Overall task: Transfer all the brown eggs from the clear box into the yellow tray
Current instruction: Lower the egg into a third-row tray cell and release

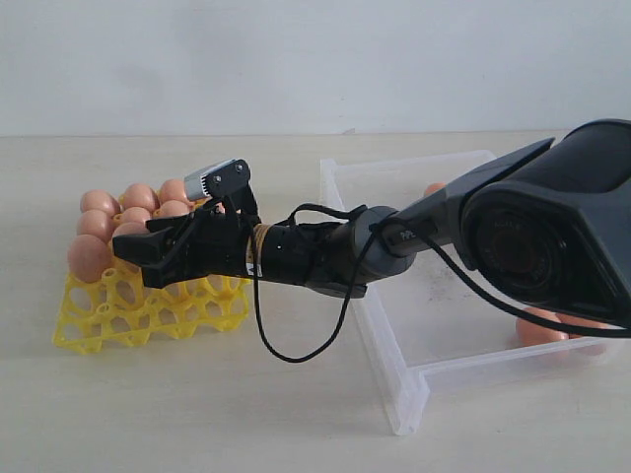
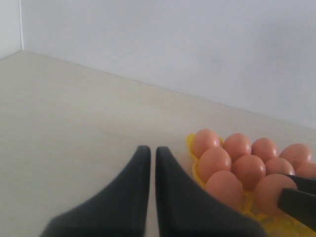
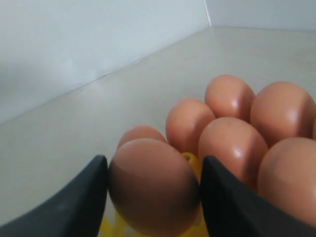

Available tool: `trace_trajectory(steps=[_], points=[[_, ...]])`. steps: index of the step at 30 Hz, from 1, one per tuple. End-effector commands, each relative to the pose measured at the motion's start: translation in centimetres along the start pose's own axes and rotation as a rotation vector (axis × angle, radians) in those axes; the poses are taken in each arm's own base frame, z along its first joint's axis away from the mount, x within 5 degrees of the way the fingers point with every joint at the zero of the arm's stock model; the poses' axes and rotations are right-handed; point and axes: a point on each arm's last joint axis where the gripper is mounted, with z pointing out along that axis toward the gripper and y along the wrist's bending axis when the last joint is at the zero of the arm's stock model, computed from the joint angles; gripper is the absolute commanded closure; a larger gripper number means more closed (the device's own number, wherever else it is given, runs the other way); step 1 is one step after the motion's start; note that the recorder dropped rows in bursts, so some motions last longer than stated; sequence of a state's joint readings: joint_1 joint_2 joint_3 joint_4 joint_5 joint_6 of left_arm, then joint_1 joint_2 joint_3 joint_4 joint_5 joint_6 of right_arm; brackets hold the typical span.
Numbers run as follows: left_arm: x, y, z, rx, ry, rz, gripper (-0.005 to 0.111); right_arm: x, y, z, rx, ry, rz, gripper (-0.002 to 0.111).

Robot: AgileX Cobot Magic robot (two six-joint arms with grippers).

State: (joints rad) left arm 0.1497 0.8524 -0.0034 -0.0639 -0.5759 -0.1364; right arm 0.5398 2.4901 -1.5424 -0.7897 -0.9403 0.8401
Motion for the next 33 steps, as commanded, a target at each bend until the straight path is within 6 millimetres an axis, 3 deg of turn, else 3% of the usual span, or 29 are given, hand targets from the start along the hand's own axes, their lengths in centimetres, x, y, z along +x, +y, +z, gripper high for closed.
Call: trace_trajectory(steps=[1,12,30,33], points=[[0.0,-0.05,-0.11,0.006,-0.006,0.002,0.103,0.47,0.14,0.1,0.017,0.051,-0.005,0.105],[0.0,-0.05,-0.11,0.006,-0.006,0.002,0.103,0.48,0.09,0.1,0.023,0.052,0.0,0.062],[0.02,-0.05,-0.11,0.006,-0.004,0.002,0.103,0.39,0.11,0.1,0.023,0.051,-0.001,0.062],[0.02,-0.05,-0.11,0.006,-0.004,0.002,0.103,0.39,0.11,0.1,0.023,0.051,-0.001,0.055]])
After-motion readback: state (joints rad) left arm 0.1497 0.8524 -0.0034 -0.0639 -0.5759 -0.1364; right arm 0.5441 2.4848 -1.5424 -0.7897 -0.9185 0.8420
